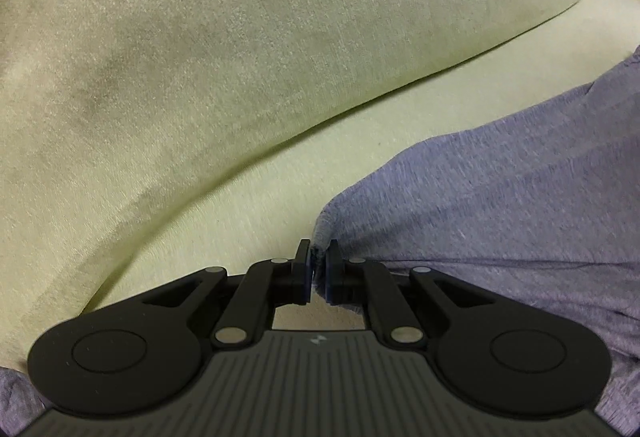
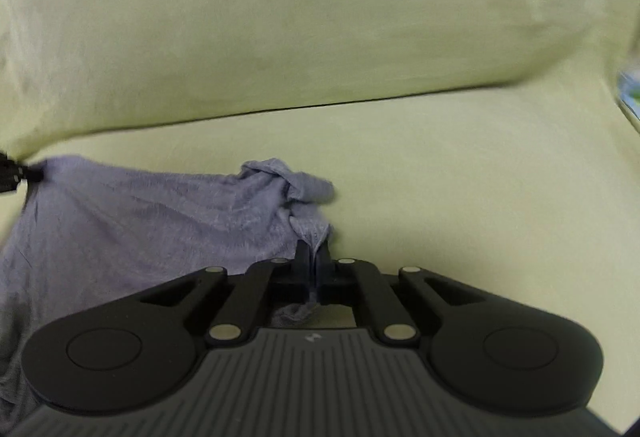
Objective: Fold clothes
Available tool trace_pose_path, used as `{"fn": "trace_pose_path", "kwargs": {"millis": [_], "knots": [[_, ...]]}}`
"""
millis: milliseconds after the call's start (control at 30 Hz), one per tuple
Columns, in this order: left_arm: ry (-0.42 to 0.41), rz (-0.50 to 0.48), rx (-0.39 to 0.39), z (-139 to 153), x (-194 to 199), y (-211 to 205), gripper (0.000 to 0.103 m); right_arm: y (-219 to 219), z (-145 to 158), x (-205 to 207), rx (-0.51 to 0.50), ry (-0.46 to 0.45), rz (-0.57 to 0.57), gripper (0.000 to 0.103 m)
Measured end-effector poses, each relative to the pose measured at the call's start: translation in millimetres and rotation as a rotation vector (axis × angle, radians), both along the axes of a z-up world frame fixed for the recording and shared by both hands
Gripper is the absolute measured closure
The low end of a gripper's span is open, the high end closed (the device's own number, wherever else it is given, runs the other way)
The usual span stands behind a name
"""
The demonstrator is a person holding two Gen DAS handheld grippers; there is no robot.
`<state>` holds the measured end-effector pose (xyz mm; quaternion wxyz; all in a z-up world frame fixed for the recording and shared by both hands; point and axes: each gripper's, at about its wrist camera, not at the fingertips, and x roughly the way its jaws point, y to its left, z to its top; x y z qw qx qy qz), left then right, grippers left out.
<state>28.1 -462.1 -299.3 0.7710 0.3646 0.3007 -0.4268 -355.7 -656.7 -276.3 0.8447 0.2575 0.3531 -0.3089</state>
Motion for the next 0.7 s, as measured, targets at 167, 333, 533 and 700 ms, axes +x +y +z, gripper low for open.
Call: {"fn": "trace_pose_path", "kwargs": {"millis": [167,333,533,700], "knots": [[0.022,0.002,0.002,4,4,-13,0.099,24,10,-37,0.072,-0.020,-0.048,0.102],[0.067,0.033,-0.006,7,8,-11,0.084,43,4,-53,0.071,0.038,-0.033,0.085],[0.091,0.026,-0.051,24,19,7,0.068,35,21,-56,0.030,0.000,-0.054,0.070],[0.138,-0.097,-0.045,21,23,9,0.061,10,22,-37,-0.012,-0.022,0.005,0.068]]}}
